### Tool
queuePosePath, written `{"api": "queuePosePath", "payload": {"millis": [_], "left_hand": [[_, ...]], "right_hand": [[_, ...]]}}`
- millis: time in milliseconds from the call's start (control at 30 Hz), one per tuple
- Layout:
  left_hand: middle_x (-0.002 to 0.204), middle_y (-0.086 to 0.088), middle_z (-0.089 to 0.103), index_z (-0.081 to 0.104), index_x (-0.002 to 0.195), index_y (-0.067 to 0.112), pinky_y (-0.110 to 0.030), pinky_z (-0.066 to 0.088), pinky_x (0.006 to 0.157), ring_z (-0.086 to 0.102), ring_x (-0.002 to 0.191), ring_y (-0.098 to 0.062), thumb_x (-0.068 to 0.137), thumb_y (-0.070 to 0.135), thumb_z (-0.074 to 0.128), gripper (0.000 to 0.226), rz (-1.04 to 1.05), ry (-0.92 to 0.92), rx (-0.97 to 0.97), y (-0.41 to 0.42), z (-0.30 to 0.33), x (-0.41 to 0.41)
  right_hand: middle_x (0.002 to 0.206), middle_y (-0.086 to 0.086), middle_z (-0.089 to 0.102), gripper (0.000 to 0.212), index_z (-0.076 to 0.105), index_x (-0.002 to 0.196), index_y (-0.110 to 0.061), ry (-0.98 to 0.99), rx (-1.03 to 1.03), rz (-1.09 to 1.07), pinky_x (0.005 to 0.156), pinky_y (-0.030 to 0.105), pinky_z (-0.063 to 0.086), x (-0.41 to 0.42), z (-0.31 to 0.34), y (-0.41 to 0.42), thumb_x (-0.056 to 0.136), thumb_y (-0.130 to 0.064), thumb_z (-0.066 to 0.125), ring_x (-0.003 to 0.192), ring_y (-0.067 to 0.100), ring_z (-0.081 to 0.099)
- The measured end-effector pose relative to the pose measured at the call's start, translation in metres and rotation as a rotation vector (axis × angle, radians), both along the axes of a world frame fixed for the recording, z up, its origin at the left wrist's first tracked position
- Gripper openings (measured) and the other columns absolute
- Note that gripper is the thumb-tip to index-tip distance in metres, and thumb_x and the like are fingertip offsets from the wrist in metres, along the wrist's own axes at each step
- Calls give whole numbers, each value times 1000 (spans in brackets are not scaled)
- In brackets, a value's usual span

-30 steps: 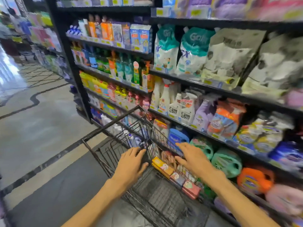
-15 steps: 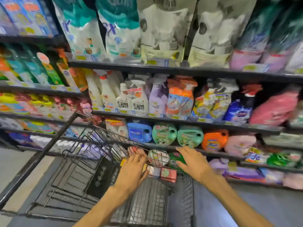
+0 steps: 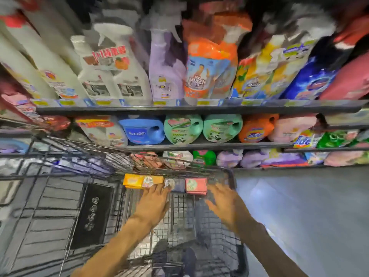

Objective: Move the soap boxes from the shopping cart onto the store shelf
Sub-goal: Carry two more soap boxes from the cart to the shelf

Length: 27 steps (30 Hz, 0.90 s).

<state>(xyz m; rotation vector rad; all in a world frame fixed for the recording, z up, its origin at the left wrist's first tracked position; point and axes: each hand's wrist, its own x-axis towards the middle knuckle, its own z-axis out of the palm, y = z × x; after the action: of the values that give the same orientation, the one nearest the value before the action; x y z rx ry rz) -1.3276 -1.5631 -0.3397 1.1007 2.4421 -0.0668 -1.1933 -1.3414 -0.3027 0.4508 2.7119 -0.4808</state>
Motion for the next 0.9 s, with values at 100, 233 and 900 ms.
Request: {"api": "queuePosePath", "payload": {"millis": [100, 233, 900], "left_hand": [[151, -12, 33, 24, 151, 15, -43, 28, 113, 29, 141, -32, 99, 21, 47, 57, -39, -23, -68, 11, -63, -23], [134, -9, 54, 42, 142, 15, -42, 42, 102, 48, 124, -29, 75, 11, 67, 71, -17, -19, -73, 22, -145, -41], [107, -4, 48, 53, 116, 16, -36, 38, 82, 45, 97, -24, 60, 19, 87, 66, -20, 110, 52, 32, -235, -64]], "right_hand": [[125, 8, 58, 52, 53, 132, -21, 20, -115, -83, 91, 49, 50, 0, -52, -6, 88, -46, 45, 112, 34, 57], [126, -1, 61, 50, 45, 138, -28, -16, -59, -55, 84, 39, 56, 7, -110, -11, 92, -40, 57, 106, 23, 63], [133, -7, 54, 49, 40, 141, -28, 0, -34, -169, 101, 35, 48, -21, -190, -25, 95, -26, 56, 118, 16, 55]]}}
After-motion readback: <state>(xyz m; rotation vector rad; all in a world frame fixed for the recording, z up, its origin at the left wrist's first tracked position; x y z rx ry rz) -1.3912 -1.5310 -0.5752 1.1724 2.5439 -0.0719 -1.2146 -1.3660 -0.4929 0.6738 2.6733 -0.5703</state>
